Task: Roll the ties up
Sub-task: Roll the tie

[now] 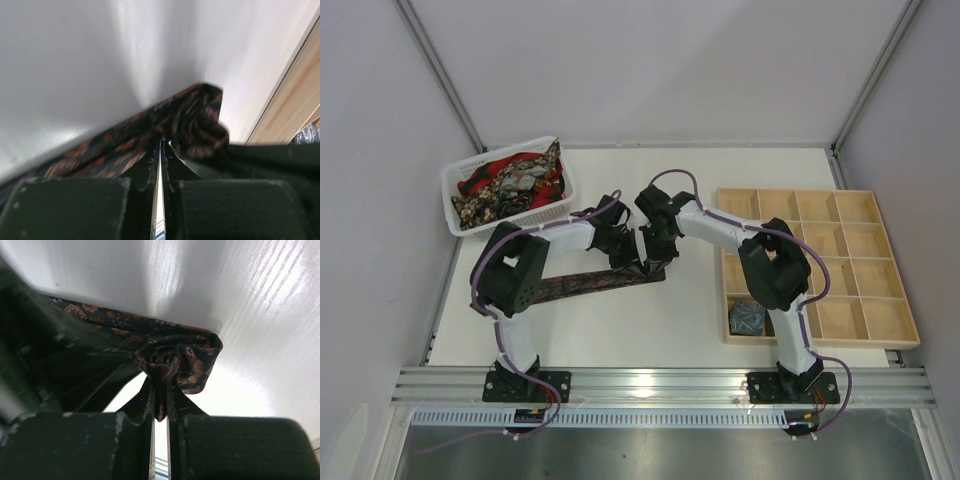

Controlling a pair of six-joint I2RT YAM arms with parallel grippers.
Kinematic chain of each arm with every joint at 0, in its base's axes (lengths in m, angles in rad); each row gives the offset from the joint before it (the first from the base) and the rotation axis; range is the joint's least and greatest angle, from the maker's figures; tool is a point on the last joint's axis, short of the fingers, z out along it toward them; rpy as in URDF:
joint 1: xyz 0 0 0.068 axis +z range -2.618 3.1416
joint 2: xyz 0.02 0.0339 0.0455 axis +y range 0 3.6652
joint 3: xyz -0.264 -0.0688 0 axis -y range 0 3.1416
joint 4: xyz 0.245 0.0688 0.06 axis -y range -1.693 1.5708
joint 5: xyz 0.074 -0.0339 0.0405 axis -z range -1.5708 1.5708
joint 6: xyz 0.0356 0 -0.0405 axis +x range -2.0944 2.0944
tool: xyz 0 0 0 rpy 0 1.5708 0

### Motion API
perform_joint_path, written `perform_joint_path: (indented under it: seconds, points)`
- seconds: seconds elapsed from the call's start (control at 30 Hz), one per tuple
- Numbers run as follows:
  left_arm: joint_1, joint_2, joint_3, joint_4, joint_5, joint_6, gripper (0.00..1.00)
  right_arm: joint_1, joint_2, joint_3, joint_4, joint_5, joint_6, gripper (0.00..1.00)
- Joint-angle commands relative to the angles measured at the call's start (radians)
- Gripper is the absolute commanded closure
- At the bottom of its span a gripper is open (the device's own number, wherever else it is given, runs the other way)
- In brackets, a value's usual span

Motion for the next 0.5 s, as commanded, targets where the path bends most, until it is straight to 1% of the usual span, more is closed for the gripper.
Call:
perform_joint_path:
  seconds: [0.0, 0.13, 0.23, 0.27, 0.3, 0.33, 0.43, 0.47]
  points:
    - [0.025, -0.098, -0.043, -0.022, -0.041, 0.027, 0.93, 0.008, 0.029, 0.042, -0.015, 0.027, 0.017, 1.00]
    - [0.047, -0.172, -0.092, -0.039, -0.061, 0.041, 0.93, 0.014, 0.072, 0.066, -0.024, 0.014, 0.010, 1.00]
    - [0.070, -0.224, -0.121, -0.057, -0.072, 0.050, 0.92, 0.019, 0.094, 0.088, -0.033, -0.003, 0.004, 0.96]
    - [0.085, -0.236, -0.130, -0.062, -0.075, 0.053, 0.92, 0.019, 0.103, 0.091, -0.029, -0.012, 0.004, 0.90]
    - [0.093, -0.264, -0.138, -0.072, -0.080, 0.053, 0.92, 0.021, 0.106, 0.096, -0.030, -0.017, 0.003, 0.87]
    - [0.102, -0.276, -0.158, -0.073, -0.083, 0.056, 0.92, 0.022, 0.106, 0.097, -0.027, -0.031, 0.000, 0.81]
    - [0.146, -0.332, -0.194, -0.082, -0.077, 0.058, 0.92, 0.022, 0.097, 0.085, -0.015, -0.060, -0.022, 0.70]
    - [0.169, -0.342, -0.201, -0.088, -0.068, 0.062, 0.91, 0.022, 0.088, 0.074, 0.002, -0.084, -0.026, 0.63]
